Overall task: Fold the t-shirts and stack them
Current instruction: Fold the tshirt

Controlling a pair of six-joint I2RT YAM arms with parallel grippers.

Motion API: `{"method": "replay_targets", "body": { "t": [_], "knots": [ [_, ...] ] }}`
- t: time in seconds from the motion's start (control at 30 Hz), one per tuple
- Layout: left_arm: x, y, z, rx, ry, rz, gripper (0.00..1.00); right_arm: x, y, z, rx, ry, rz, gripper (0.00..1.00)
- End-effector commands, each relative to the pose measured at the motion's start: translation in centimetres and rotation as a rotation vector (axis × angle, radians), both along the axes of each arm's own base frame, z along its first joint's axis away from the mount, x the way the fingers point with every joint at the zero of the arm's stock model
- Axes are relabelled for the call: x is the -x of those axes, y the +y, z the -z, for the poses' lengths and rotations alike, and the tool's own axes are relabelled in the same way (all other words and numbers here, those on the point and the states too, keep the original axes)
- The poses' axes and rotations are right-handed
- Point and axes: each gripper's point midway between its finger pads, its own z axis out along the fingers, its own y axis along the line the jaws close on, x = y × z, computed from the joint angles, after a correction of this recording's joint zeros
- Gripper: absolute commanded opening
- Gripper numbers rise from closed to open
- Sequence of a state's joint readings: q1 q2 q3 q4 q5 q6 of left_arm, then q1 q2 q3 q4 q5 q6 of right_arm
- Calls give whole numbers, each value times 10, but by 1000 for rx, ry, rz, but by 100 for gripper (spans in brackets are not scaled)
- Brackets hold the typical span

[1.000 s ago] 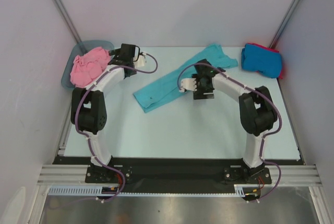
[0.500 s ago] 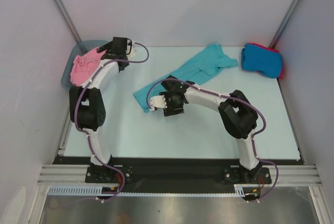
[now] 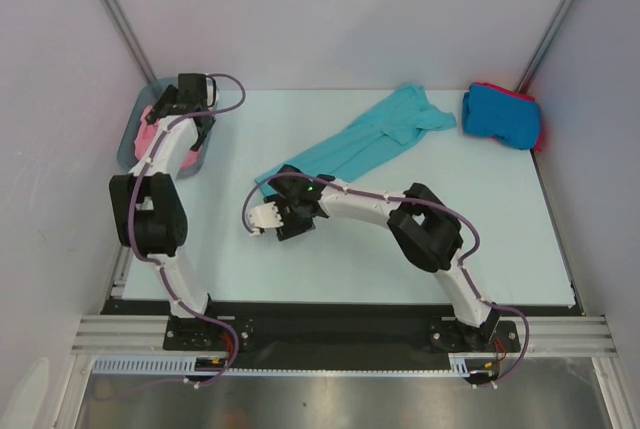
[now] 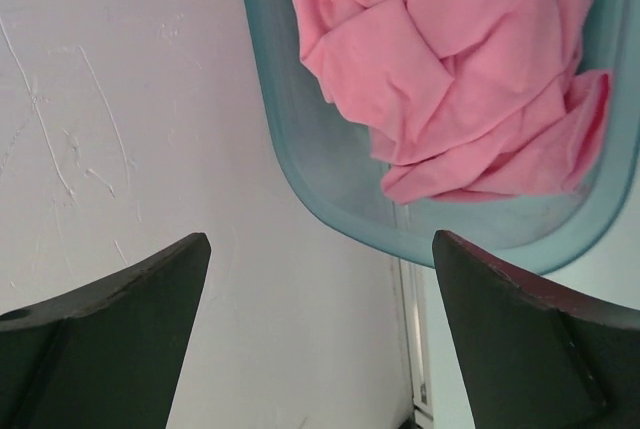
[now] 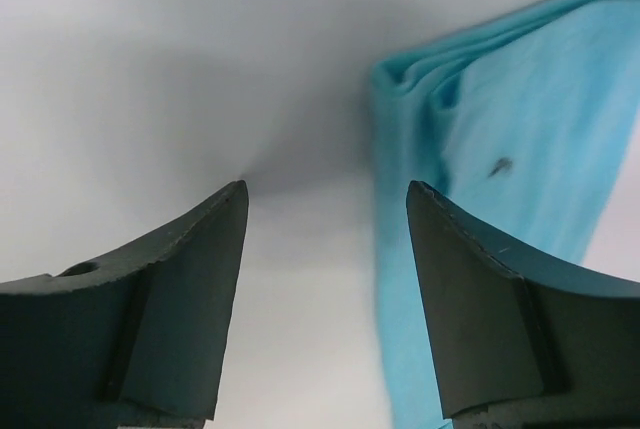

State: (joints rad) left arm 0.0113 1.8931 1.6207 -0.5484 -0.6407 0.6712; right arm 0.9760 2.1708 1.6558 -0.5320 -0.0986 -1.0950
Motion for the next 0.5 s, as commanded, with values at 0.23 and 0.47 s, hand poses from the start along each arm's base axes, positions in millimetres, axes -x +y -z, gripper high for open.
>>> {"method": "replay_targets", "body": {
  "t": [0.23, 0.47],
  "knots": [
    [24, -17, -36, 91, -130, 14, 100, -48, 36, 41, -18, -118, -29, 63],
    [21, -16, -43, 73, -143, 21, 100, -42, 25, 49, 15, -62, -26, 29]
  ]
}}
